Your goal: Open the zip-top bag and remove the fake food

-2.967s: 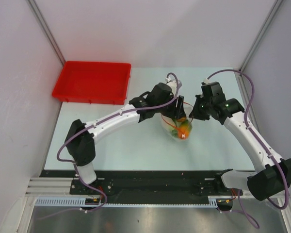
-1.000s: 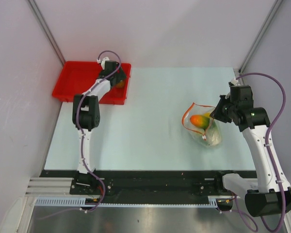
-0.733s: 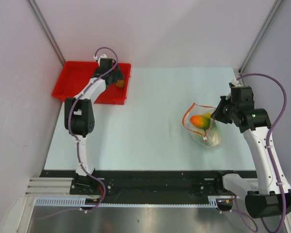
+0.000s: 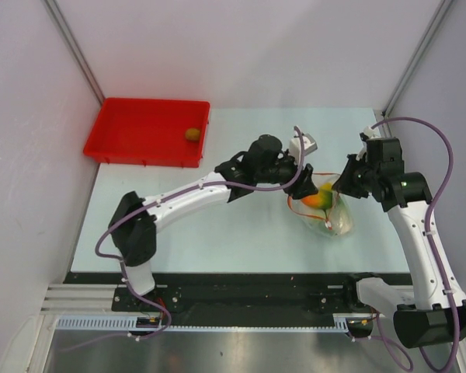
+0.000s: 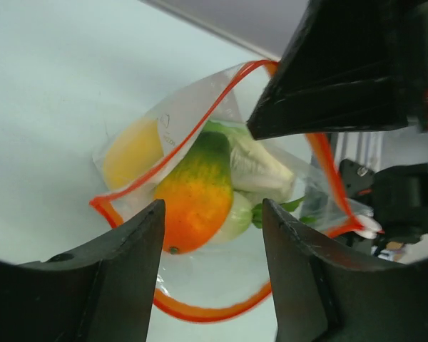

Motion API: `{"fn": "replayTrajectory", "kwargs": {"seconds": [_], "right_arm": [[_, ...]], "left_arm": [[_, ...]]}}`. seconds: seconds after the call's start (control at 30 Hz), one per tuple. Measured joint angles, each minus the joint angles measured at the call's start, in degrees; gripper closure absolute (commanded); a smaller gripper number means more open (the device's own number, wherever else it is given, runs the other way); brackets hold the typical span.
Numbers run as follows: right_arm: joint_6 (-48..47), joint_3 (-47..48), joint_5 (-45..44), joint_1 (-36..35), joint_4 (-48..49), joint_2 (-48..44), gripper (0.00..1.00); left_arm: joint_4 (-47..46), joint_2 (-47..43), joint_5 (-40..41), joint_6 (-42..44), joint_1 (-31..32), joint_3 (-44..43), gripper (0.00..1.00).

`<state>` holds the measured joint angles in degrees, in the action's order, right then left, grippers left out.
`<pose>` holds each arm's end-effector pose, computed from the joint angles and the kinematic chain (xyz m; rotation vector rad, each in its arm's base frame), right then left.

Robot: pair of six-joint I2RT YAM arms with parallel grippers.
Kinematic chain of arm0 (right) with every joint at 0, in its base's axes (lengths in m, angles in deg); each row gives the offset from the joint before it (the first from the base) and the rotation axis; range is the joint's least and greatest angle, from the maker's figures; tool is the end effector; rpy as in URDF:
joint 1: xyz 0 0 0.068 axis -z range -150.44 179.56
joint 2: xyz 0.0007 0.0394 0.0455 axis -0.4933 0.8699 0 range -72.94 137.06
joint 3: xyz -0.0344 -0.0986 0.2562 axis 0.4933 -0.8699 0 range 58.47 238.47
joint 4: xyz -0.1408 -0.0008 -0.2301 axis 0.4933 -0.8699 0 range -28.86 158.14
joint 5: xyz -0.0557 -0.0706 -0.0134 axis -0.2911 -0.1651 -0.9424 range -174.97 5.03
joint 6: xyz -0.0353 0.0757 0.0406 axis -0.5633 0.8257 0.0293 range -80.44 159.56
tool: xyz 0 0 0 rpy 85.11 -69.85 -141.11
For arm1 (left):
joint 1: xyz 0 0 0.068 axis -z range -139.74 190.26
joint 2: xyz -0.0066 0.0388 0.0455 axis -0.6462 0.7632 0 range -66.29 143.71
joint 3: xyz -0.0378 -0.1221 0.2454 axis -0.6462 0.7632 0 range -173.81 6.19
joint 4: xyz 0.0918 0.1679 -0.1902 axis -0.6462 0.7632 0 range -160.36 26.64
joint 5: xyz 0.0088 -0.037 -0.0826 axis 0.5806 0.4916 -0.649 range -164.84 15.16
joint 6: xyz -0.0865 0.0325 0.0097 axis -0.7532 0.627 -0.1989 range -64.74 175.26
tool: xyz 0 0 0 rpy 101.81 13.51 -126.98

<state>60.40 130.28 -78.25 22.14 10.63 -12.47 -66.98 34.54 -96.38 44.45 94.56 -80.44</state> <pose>0.2306 0.0398 0.3422 0.2242 2.3914 0.3725 0.2528 -0.4044 0.3267 0.9986 1.7526 -1.1075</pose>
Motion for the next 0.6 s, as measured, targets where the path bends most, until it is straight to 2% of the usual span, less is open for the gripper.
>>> {"fn": "replayTrajectory", "kwargs": {"seconds": [0.17,0.23,0.33,0.6], "right_arm": [[0.04,0.00,0.76,-0.42,0.02,0.04,1.00],[0.04,0.00,1.07,-0.42,0.02,0.04,1.00],[0.04,0.00,1.31,-0.52,0.02,0.04,1.00],[0.07,0.00,1.29,-0.37,-0.17,0.07,1.00]], "left_arm": [[6.58,7.63,-1.14,6.71,0.94,-6.80,0.34],[8.37,9.92,-0.37,9.14,1.90,-8.87,0.28],[9.77,11.06,1.33,12.48,3.50,-9.18,0.22],[12.70,12.52,8.31,19.52,6.05,-9.79,0.18]]}}
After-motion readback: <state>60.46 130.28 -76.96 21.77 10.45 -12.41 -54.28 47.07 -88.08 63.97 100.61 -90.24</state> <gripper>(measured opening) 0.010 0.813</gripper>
